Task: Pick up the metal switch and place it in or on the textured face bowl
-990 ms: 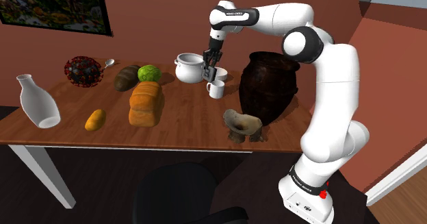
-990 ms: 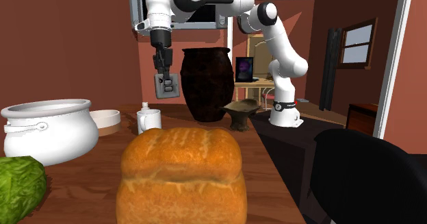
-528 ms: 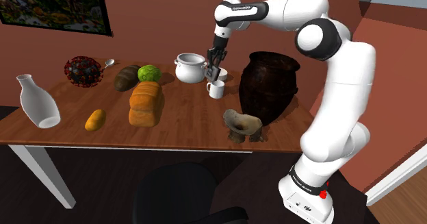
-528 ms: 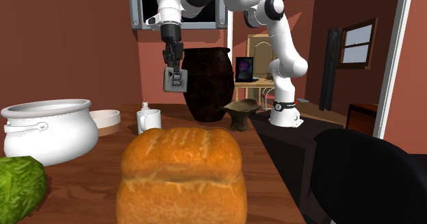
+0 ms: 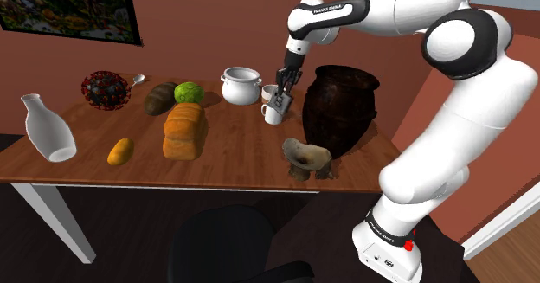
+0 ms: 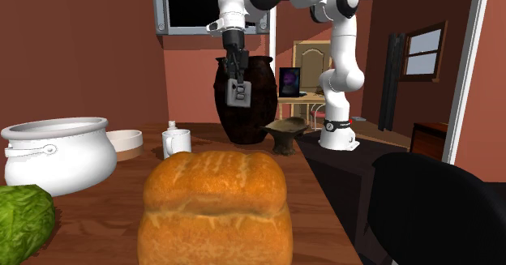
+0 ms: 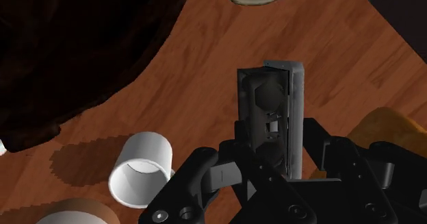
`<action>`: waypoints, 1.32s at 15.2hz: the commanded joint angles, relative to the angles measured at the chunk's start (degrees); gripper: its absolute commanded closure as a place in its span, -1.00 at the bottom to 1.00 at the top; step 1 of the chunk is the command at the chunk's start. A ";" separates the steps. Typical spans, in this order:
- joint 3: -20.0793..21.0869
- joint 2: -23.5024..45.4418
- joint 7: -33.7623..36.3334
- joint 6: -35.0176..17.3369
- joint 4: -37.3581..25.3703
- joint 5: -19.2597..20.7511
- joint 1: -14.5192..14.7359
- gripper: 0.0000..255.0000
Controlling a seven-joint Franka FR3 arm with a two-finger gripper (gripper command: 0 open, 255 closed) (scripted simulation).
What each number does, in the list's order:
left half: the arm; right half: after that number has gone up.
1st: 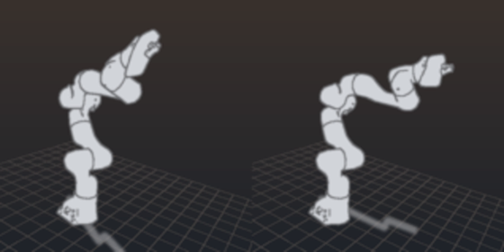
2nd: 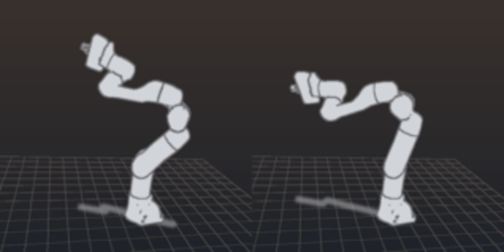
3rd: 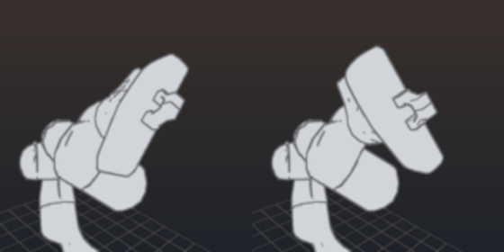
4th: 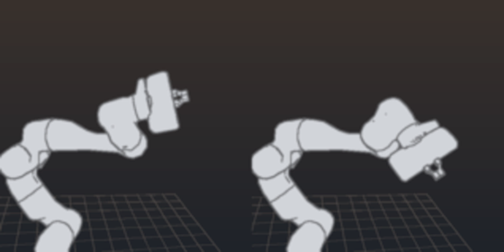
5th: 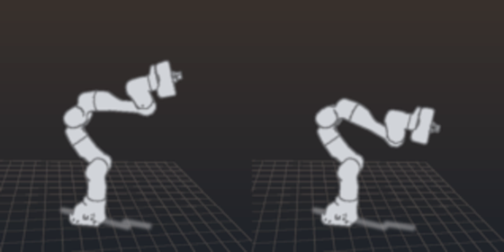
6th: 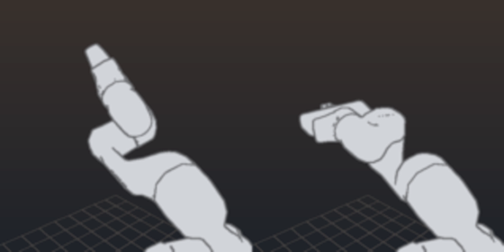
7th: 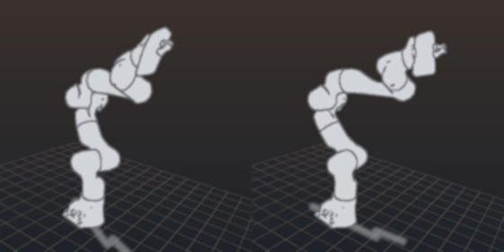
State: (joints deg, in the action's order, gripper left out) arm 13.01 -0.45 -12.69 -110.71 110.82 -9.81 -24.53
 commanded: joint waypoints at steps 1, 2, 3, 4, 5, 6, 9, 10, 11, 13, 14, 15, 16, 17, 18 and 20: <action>-0.25 -4.79 -0.93 -0.09 4.91 -1.17 -0.23 1.00; -0.39 -7.15 -1.34 -0.13 7.33 -1.71 -0.24 1.00; -0.55 -9.52 -1.74 -0.09 9.67 -2.23 -0.22 1.00; -0.72 -11.89 -2.12 0.03 11.95 -2.72 -0.18 1.00; -0.92 -14.26 -2.48 0.23 14.15 -3.18 -0.10 1.00; -1.13 -16.64 -2.82 0.50 16.29 -3.61 0.00 1.00; -1.83 -23.88 -3.67 1.81 22.34 -4.68 0.39 1.00; -2.08 -26.33 -3.90 2.41 24.23 -4.96 0.56 1.00; -2.36 -28.81 -4.09 3.09 26.07 -5.21 0.74 1.00; -2.92 -33.84 -4.37 4.72 29.56 -5.57 1.12 1.00; -3.22 -36.40 -4.47 5.66 31.21 -5.70 1.32 1.00; -3.63 -40.04 -4.56 7.14 33.42 -5.82 1.58 1.00; -3.55 -39.98 -4.67 6.37 34.15 -5.92 1.63 1.00; -3.46 -39.92 -4.79 5.59 34.87 -6.03 1.67 1.00; -3.37 -39.84 -4.92 4.80 35.59 -6.14 1.71 1.00; -3.17 -39.63 -5.17 3.22 36.98 -6.38 1.78 1.00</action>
State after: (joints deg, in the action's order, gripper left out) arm 9.78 -39.97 -17.73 -106.86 147.08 -16.09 -22.79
